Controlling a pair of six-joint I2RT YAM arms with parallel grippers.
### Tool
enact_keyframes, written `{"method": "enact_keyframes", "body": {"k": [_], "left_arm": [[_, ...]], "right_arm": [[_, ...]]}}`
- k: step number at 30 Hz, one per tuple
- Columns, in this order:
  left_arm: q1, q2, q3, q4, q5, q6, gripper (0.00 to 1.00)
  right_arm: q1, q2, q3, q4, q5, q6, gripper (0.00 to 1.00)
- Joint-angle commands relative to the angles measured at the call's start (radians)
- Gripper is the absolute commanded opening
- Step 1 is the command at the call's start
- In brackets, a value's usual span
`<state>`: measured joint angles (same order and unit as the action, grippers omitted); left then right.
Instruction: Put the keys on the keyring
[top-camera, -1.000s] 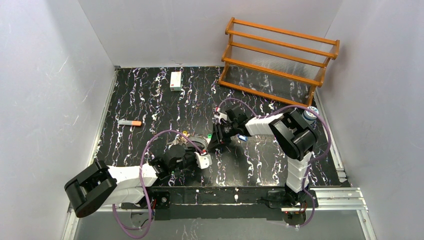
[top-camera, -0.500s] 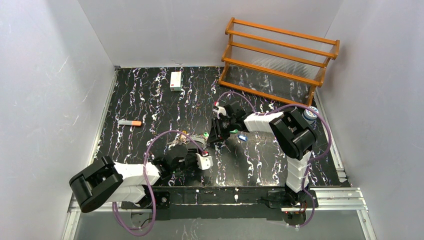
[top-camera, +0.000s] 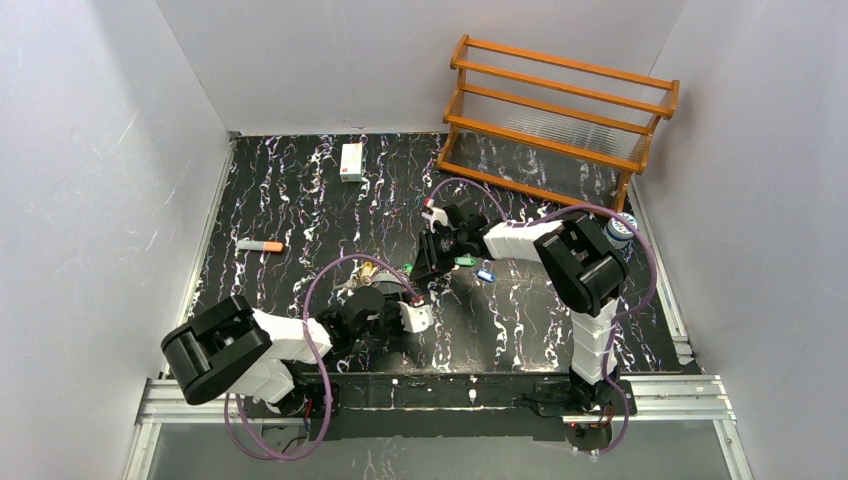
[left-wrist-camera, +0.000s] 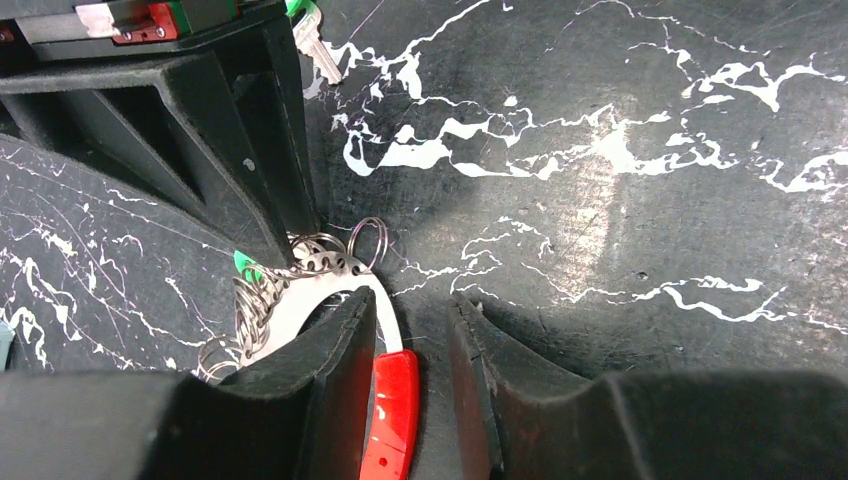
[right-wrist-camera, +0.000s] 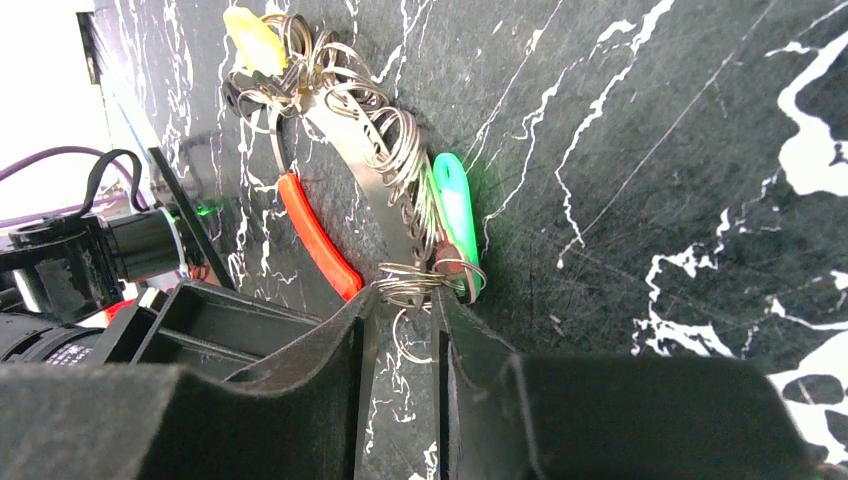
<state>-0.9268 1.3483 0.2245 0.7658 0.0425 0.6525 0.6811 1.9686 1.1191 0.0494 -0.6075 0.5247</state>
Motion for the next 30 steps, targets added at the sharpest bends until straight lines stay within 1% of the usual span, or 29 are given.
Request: {"method": "enact_keyframes", "body": {"k": [1,13,18,21,26,30], "left_arm": [[-0.007,0.025,0.022,0.058,-0.007,-0.001,0.3],[-0.007,0.101,0.057,0.078,-0.008,0.078,0.28],[-0.007,0.15,0.081,0.074,-0.029,0.121,0.28],[-0.007,0.173,0.094,0.063,-0.087,0.136,0.26],[-0.008,0.195,0.136,-0.025,-0.13,0.155,0.15],[-0.008,0.2,0.165,-0.085,-0.151,0.155,0.01]], "right_arm": [[0.001,0.024,0.047,0.019,-0.024,0.009,0.34],[0.0,0.033,0.077,0.008,-0.026,0.007,0.34],[-0.001,0.033,0.08,0.003,-0.032,0.005,0.34],[-0.002,0.033,0.081,-0.003,-0.034,0.002,0.34],[-0.003,0.033,0.082,-0.004,-0.038,0.0,0.34],[-0.004,0.031,0.084,-0.006,-0.04,-0.003,0.34]]}}
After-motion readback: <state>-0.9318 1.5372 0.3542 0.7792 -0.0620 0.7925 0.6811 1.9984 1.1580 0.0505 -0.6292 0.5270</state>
